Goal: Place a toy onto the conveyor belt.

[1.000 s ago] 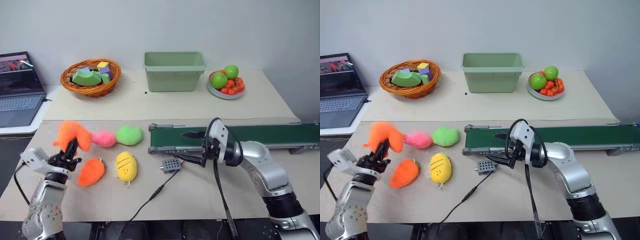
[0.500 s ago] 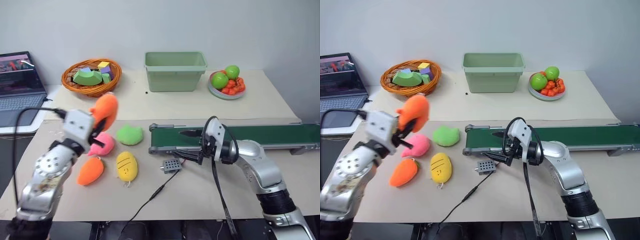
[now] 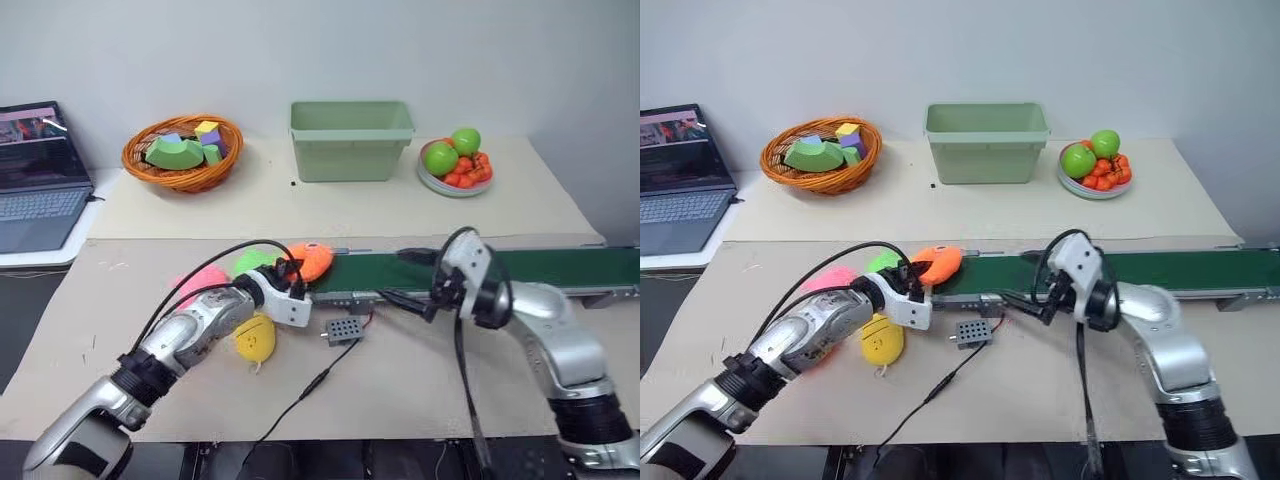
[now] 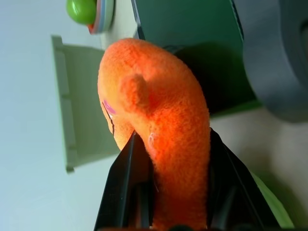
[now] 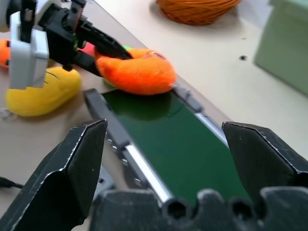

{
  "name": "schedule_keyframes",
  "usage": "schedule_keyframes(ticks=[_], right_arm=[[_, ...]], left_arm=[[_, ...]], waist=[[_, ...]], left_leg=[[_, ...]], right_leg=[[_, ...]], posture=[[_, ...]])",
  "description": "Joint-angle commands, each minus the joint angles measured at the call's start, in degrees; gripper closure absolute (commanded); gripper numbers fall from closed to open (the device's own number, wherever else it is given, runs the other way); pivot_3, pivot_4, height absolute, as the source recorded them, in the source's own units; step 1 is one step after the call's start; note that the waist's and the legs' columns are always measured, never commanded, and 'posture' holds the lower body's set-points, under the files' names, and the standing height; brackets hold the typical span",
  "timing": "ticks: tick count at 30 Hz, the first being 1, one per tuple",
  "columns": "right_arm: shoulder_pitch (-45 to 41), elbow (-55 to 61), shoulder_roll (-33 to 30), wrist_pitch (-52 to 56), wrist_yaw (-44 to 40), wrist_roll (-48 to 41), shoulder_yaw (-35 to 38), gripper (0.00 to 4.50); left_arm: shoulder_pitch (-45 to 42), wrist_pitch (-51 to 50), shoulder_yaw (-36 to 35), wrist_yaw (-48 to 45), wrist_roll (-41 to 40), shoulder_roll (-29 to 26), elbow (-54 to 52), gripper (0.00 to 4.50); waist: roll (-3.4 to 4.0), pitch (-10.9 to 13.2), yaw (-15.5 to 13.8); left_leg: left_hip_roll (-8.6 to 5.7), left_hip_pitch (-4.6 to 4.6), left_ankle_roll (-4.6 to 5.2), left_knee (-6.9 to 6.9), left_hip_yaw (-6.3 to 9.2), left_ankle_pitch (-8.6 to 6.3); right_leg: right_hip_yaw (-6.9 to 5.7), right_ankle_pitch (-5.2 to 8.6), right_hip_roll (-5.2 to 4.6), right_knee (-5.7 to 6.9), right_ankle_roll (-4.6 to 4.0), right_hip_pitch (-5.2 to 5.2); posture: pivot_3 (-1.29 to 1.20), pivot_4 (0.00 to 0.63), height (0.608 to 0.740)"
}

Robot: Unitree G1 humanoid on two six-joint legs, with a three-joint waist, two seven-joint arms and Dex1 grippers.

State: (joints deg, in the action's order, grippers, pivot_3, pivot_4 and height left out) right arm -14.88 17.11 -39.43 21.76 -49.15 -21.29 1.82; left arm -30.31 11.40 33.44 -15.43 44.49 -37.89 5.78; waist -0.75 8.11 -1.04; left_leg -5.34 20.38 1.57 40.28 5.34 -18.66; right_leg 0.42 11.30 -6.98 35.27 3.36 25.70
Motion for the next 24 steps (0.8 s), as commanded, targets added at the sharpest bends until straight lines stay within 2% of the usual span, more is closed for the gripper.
schedule_keyframes(ticks=[1,10,13,19,24], right_arm=[[0.54,2.6,-2.77,-0.81,-1.7,-0.37,2.34,0.0],[2.03,2.79,-2.68,-0.82,-1.02,-0.3,2.06,0.0],[1.89,3.26,-1.91,-0.52,-0.8,-0.49,1.29,0.0],[1.18,3.06,-0.69,-0.43,-0.67,-0.71,0.31,0.0],[0.46,1.91,-0.26,-0.83,-0.79,-0.57,0.0,0.0]], left_arm=[[-1.11,3.25,1.8,0.11,3.63,1.55,2.81,3.37],[-1.3,6.74,1.86,-0.15,5.65,5.12,6.95,3.37],[-0.87,7.07,1.34,-1.02,4.77,5.6,7.16,2.62],[-0.05,8.56,0.03,-0.8,4.66,6.18,4.74,0.63],[1.68,8.59,-2.1,-3.26,1.41,6.67,1.64,0.63]], waist=[[0.0,0.0,0.11],[-0.03,-0.02,0.3],[-0.03,-0.02,0.3],[-0.04,-0.06,0.31],[-0.03,-0.06,0.4]], left_leg=[[0.01,-0.01,0.01,0.0,0.0,0.0],[0.03,-0.12,0.05,0.06,-0.19,-0.01],[0.04,-0.16,0.07,0.11,-0.2,-0.02],[0.04,-0.21,0.08,0.13,-0.2,-0.03],[0.05,-0.21,0.1,0.13,-0.21,-0.05]], right_leg=[[0.0,0.0,0.01,0.0,0.0,-0.01],[0.13,0.0,0.0,0.11,0.01,-0.06],[0.14,0.0,0.01,0.13,0.02,-0.11],[0.13,-0.01,0.01,0.13,0.02,-0.19],[0.14,0.0,0.02,0.1,0.02,-0.18]], posture=[[0.0,0.15,0.728],[0.0,0.15,0.728],[0.0,0.15,0.728],[0.0,0.15,0.728],[0.0,0.15,0.728]])
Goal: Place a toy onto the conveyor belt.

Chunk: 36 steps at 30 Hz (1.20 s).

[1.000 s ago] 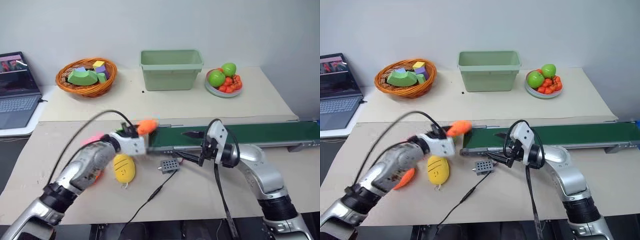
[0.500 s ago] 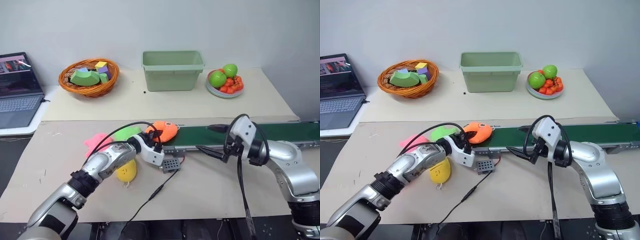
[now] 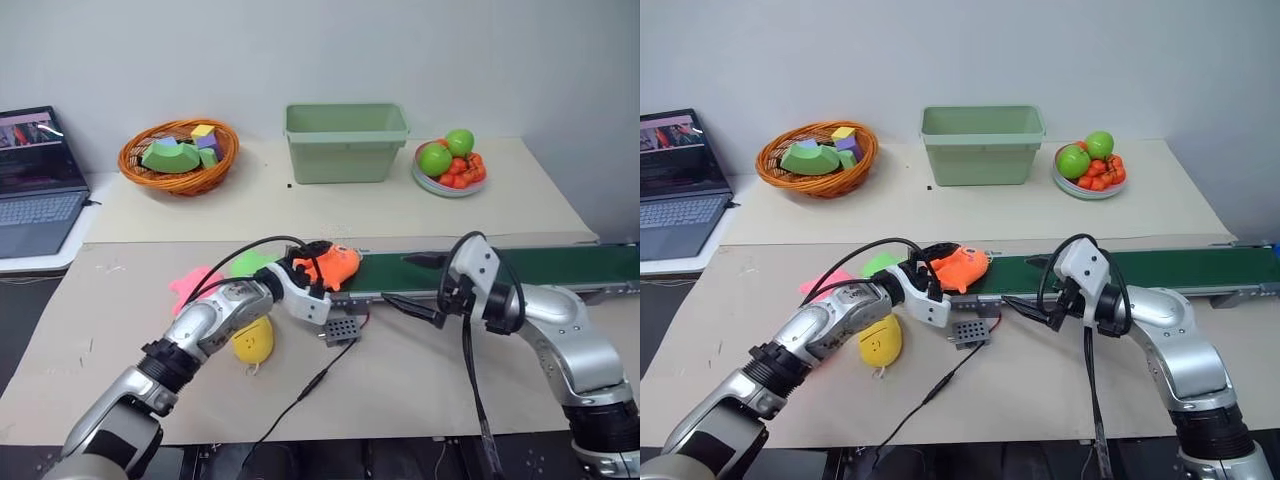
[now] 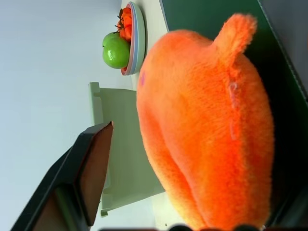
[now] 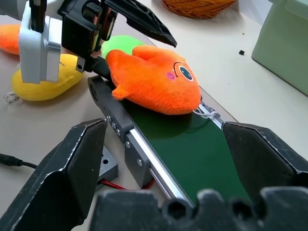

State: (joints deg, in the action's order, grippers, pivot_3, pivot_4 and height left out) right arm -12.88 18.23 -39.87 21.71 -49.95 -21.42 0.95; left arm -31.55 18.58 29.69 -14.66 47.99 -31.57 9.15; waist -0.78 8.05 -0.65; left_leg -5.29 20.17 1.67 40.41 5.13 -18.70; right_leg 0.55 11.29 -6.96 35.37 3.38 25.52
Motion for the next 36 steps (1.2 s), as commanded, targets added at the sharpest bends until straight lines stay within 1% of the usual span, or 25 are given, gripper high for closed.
schedule_keyframes(ticks=[1,6,12,17,19,21,23,24,26,28,30,31,33,36], right_arm=[[-1.7,0.55,0.28,-0.87,-0.04,-0.46,0.82,0.0],[-2.42,-0.5,0.9,-1.33,-0.19,-0.18,0.22,0.0],[-3.61,-1.52,1.48,-1.62,-0.61,-0.24,-0.07,0.0],[-3.94,-2.17,2.01,-2.07,-0.98,0.08,-0.62,0.0],[-3.96,-2.14,2.02,-2.16,-1.14,0.18,-0.72,0.0],[-3.95,-1.92,2.0,-2.1,-1.3,0.16,-0.68,0.0],[-3.77,-1.6,1.88,-2.03,-1.41,0.06,-0.51,0.0],[-3.73,-1.52,1.9,-2.0,-1.4,0.06,-0.52,0.0],[-3.62,-1.45,1.9,-1.9,-1.45,-0.1,-0.43,0.0],[-3.64,-1.3,1.99,-1.63,-1.47,-0.22,-0.62,0.0],[-3.81,-1.09,2.16,-1.25,-1.43,-0.48,-0.78,0.0],[-3.9,-0.99,2.24,-1.07,-1.41,-0.62,-0.82,0.0],[-4.03,-0.34,2.96,-0.26,-0.42,-1.15,-0.66,0.0],[-4.02,-0.1,4.91,0.4,2.47,-1.35,0.16,0.0]], left_arm=[[3.23,1.27,1.23,-4.81,-2.7,0.33,-2.5,0.63],[4.6,0.78,-1.14,-8.38,-4.49,-0.58,-6.03,0.63],[6.46,0.39,-4.76,-12.1,-6.43,-3.63,-9.58,0.63],[8.06,-0.54,-7.53,-11.98,-7.01,-5.26,-11.42,0.63],[9.1,-1.73,-10.34,-9.57,-8.04,-4.78,-12.28,0.63],[10.92,-4.11,-15.29,-5.62,-11.34,-2.96,-12.55,0.63],[13.37,-8.77,-21.61,-2.54,-16.39,0.31,-12.99,0.63],[14.47,-11.21,-25.26,-0.69,-18.93,2.01,-13.45,0.63],[16.06,-15.18,-31.35,2.23,-23.27,5.29,-14.86,0.63],[18.33,-19.97,-38.62,3.65,-31.96,10.27,-17.47,0.63],[20.64,-24.06,-44.77,4.78,-38.99,14.05,-20.18,0.63],[21.52,-25.71,-46.94,5.2,-41.08,15.21,-21.36,0.63],[23.78,-30.69,-53.32,6.43,-48.76,18.45,-24.71,0.63],[26.78,-34.55,-59.25,8.53,-54.75,20.86,-27.75,0.63]], waist=[[0.0,0.0,0.02],[0.0,0.0,-0.02],[0.0,0.0,-0.06],[0.0,0.0,-0.02],[0.0,0.0,0.03],[0.0,0.0,0.18],[-0.02,0.01,0.17],[-0.02,0.02,0.15],[-0.03,0.02,0.22],[-0.03,0.02,0.28],[-0.03,0.02,0.41],[-0.05,0.02,0.45],[-0.05,0.02,0.41],[-0.08,0.01,0.42]], left_leg=[[0.0,0.01,0.0,0.0,0.0,0.0],[0.0,0.02,0.02,0.0,-0.03,-0.01],[0.0,0.03,0.03,0.0,-0.03,-0.01],[0.01,0.02,0.02,0.01,-0.04,-0.01],[0.02,0.03,0.02,0.01,-0.05,-0.01],[0.02,0.06,0.02,0.01,-0.11,-0.01],[0.02,0.12,0.03,0.01,-0.21,-0.01],[0.02,0.2,0.02,0.05,-0.25,-0.01],[0.03,0.26,0.02,0.19,-0.31,-0.01],[0.05,0.26,0.02,0.23,-0.36,-0.02],[0.07,0.26,0.03,0.29,-0.41,-0.02],[0.09,0.25,0.05,0.33,-0.43,-0.03],[0.1,0.25,0.04,0.34,-0.43,-0.03],[0.11,0.25,0.04,0.38,-0.44,-0.04]], right_leg=[[-0.01,0.0,0.0,-0.01,0.0,0.01],[0.0,0.0,0.0,-0.06,0.0,0.02],[0.01,0.0,-0.01,-0.08,0.0,0.02],[0.02,-0.01,0.0,-0.04,0.01,0.02],[0.02,-0.01,0.01,-0.04,0.01,0.04],[0.07,-0.01,0.01,-0.02,0.01,0.13],[0.15,-0.01,0.0,0.15,0.01,0.33],[0.17,-0.01,-0.01,0.46,0.01,0.47],[0.2,-0.01,0.0,0.48,0.01,0.6],[0.23,-0.01,0.0,0.5,0.01,0.62],[0.26,-0.01,-0.01,0.51,0.01,0.62],[0.26,-0.01,-0.01,0.51,0.01,0.61],[0.26,-0.01,0.01,0.51,0.01,0.61],[0.28,-0.01,0.01,0.52,0.0,0.6]], posture=[[0.0,0.15,0.728],[0.0,0.15,0.728],[0.0,0.15,0.728],[0.0,0.15,0.728],[0.0,0.15,0.728],[0.0,0.15,0.728],[0.0,0.15,0.728],[0.0,0.15,0.728],[0.0,0.15,0.728],[0.0,0.15,0.728],[0.0,0.15,0.728],[0.0,0.15,0.728],[0.0,0.15,0.728],[0.0,0.15,0.728]])
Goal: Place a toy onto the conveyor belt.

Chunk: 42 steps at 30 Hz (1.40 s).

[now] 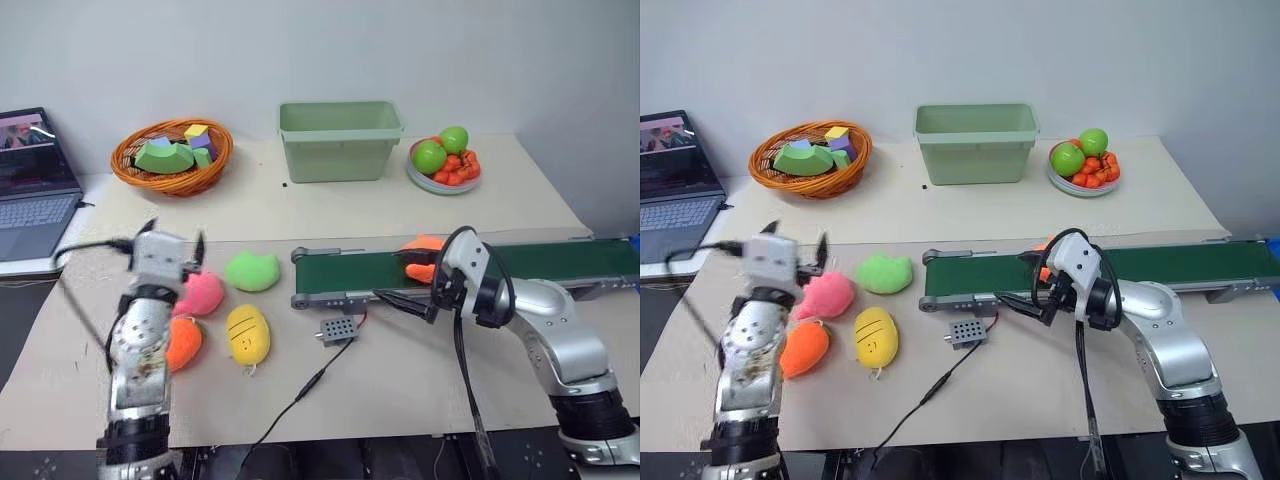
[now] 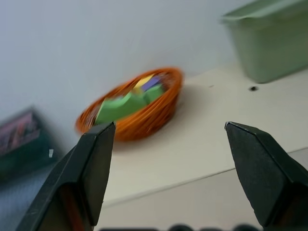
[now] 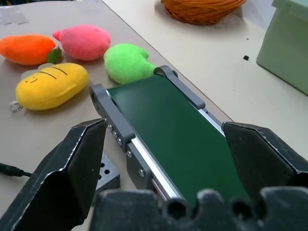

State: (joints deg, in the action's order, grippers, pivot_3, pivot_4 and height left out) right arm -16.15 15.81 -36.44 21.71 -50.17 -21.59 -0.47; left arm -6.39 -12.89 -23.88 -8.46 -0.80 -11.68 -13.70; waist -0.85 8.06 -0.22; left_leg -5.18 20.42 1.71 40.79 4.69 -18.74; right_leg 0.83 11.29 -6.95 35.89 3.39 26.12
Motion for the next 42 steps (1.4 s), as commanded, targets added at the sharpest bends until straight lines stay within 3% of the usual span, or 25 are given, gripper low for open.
schedule_keyframes(ticks=[1,5,12,20,29,42], right_arm=[[-0.71,2.19,2.21,0.42,3.8,-0.98,1.92,0.0],[-0.89,-1.83,7.73,-1.54,13.67,3.51,3.12,0.0],[-1.06,-5.3,11.51,-2.76,17.88,3.38,5.52,0.0],[-0.61,-3.3,12.17,-1.48,18.4,0.32,8.05,0.0],[1.37,-3.82,11.94,-1.79,18.75,1.0,9.36,0.0],[5.64,-10.3,13.72,-10.33,24.34,3.38,15.08,0.0]], left_arm=[[2.48,-4.24,-6.94,3.07,-7.21,1.47,-5.62,0.63],[8.09,-3.41,-14.98,5.58,-13.17,3.37,-6.05,0.63],[13.29,0.3,-19.55,6.39,-15.78,2.03,-2.36,0.63],[15.97,2.89,-15.4,1.7,-18.64,1.39,-5.52,0.63],[17.62,2.27,-8.74,-6.12,-20.94,-3.38,-8.27,0.63],[15.6,5.21,-12.31,-2.32,-22.53,-2.99,-2.68,0.63]], waist=[[-0.02,0.0,-0.1],[-0.12,-0.07,-0.11],[-0.26,-0.12,-0.54],[-0.27,-0.13,-0.34],[-0.27,-0.14,-0.01],[-0.27,-0.13,0.38]], left_leg=[[0.0,-0.01,0.0,0.01,-0.01,0.0],[0.0,-0.07,-0.01,0.01,-0.03,0.0],[-0.02,-0.1,-0.01,0.01,-0.07,-0.01],[0.0,-0.13,-0.02,0.02,-0.1,0.0],[0.02,-0.18,-0.02,0.02,-0.14,0.0],[0.06,-0.2,-0.05,0.01,-0.17,0.02]], right_leg=[[0.02,0.0,0.0,0.02,0.0,-0.01],[0.05,0.0,0.0,0.01,-0.01,-0.05],[0.07,0.0,0.01,0.01,-0.01,-0.07],[0.09,-0.06,0.01,0.06,-0.1,-0.1],[0.12,-0.09,0.04,0.11,-0.14,-0.11],[0.15,-0.14,0.09,0.12,-0.21,-0.1]], posture=[[0.0,0.15,0.728],[0.0,0.15,0.728],[0.0,0.15,0.728],[0.0,0.15,0.728],[0.0,0.15,0.728],[0.0,0.15,0.728]])
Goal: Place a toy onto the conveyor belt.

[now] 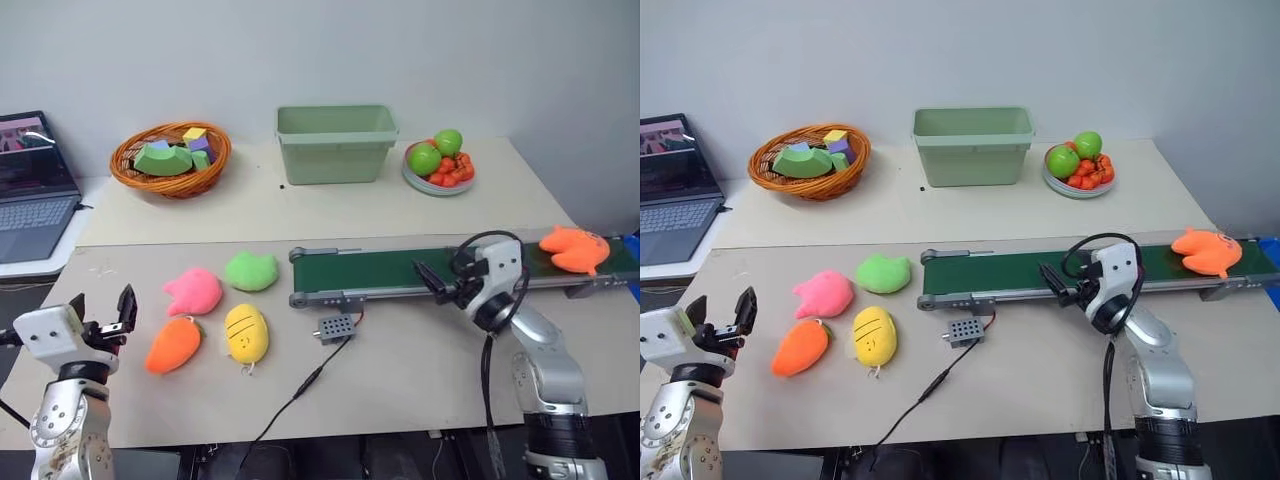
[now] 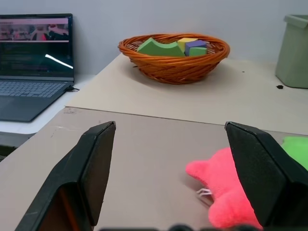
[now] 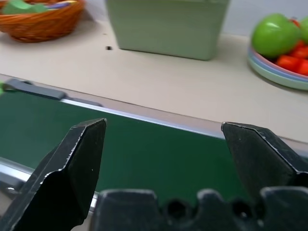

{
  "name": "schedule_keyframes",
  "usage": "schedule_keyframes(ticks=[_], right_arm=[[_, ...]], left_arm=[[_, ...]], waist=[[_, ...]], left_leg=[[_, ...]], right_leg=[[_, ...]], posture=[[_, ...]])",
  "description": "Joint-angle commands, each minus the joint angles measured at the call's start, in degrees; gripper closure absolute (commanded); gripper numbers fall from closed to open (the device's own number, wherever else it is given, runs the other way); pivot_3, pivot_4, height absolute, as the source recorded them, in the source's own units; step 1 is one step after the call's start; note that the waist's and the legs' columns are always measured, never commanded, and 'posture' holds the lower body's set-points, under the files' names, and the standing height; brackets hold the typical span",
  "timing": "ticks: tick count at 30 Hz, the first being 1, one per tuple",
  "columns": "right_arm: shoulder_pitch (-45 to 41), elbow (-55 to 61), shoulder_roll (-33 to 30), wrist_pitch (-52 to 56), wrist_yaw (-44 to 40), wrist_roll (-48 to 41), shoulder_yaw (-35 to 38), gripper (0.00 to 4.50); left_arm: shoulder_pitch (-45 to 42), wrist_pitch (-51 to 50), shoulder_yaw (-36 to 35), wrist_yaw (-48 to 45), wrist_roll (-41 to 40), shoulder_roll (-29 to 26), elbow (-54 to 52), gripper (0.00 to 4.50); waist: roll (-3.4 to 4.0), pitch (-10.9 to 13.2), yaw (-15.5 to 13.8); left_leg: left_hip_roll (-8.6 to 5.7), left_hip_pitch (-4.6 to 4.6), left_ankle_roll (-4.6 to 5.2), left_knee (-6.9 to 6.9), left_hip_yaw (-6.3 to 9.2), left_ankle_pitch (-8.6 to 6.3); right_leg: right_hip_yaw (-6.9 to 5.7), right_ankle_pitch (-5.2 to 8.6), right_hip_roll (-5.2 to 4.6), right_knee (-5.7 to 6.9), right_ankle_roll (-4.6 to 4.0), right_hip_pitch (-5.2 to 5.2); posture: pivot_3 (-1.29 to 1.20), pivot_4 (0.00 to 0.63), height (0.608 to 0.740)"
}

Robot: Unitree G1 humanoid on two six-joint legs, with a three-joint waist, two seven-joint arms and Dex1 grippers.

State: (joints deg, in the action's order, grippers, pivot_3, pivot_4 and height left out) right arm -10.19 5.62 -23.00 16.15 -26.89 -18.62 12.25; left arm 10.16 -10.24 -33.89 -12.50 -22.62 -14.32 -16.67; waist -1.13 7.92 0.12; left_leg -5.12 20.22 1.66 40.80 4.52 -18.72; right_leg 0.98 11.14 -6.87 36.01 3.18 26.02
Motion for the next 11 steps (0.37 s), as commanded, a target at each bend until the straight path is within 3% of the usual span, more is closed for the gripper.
schedule_keyframes(ticks=[1,11], right_arm=[[-0.26,-0.68,0.45,-5.91,1.34,0.6,2.62,0.0],[-0.02,-3.92,0.85,-10.34,2.39,2.15,2.29,0.0]], left_arm=[[-1.15,2.95,-2.52,2.24,-0.56,-0.13,0.69,0.63],[-1.3,7.38,-2.73,6.07,0.06,2.58,3.8,0.63]], waist=[[0.0,0.0,0.06],[0.0,0.0,0.08]], left_leg=[[0.02,-0.01,-0.01,0.0,0.0,0.01],[0.02,-0.02,-0.01,0.0,-0.01,0.01]], right_leg=[[0.0,-0.01,0.03,0.0,-0.02,-0.01],[0.02,-0.04,0.02,-0.01,-0.01,-0.03]], posture=[[0.0,0.15,0.728],[0.0,0.15,0.728]])
